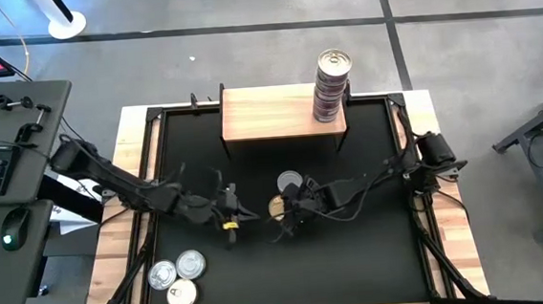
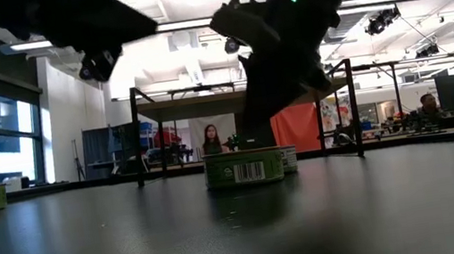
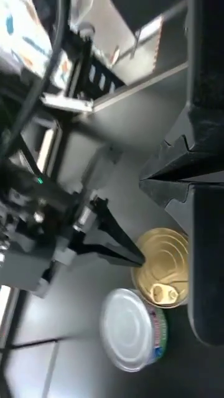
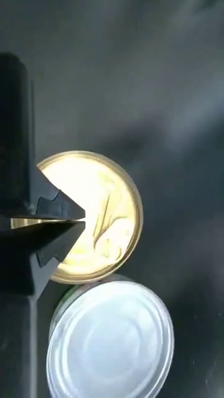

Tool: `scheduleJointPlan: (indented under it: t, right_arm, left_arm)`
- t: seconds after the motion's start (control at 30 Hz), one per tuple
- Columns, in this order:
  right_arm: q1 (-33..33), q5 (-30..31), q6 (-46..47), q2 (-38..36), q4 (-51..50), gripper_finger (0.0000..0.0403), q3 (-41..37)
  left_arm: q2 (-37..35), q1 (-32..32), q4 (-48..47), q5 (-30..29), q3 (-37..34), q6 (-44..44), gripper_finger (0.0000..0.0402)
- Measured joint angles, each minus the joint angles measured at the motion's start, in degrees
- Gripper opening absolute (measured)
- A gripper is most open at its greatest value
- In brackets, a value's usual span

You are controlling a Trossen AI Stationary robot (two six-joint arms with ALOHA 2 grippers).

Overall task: Stack canned seafood by type on shelf
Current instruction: Put the green tuna can on the shelf

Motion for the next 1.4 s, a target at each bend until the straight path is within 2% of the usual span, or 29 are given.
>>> scheduleJointPlan:
  t: [0.23, 0.5, 0.67, 0.83, 1.03, 1.2, 1.4]
  right_arm:
    - [2.9, -3.2, -2.9, 3.5, 0.6, 0.0001, 0.1]
    - [11.9, -3.9, 1.0, 5.1, 8.1, 0.0, 0.3]
    - [15.8, -1.9, 1.3, 5.0, 6.3, 0.0, 4.3]
    - [17.9, 0.0, -0.8, 3.0, -1.6, 0.0, 10.1]
    - [19.1, -4.7, 4.6, 2.7, -13.3, 0.0, 12.7]
    - [18.9, -7.8, 11.4, 2.7, -12.6, 0.0, 7.6]
    - [17.9, -7.6, 13.7, 2.7, -8.1, 0.0, 4.0]
  left_arm:
    - [6.9, -1.8, 2.9, -4.5, 1.6, -5.7, 0.0]
    - [7.3, -5.8, 4.4, -12.0, 1.6, -11.0, 0.0]
    - [7.4, -9.9, 4.5, -15.5, 1.6, -14.9, 0.0]
    - [11.2, -14.5, 4.3, -18.0, 3.8, -16.2, 0.0]
    - [22.8, -15.4, 4.3, -17.0, 13.6, -12.6, 0.0]
    - [30.3, -13.5, 4.1, -11.6, 19.4, -10.1, 0.0]
    - [30.7, -12.7, 0.2, -11.6, 19.6, -10.9, 0.0]
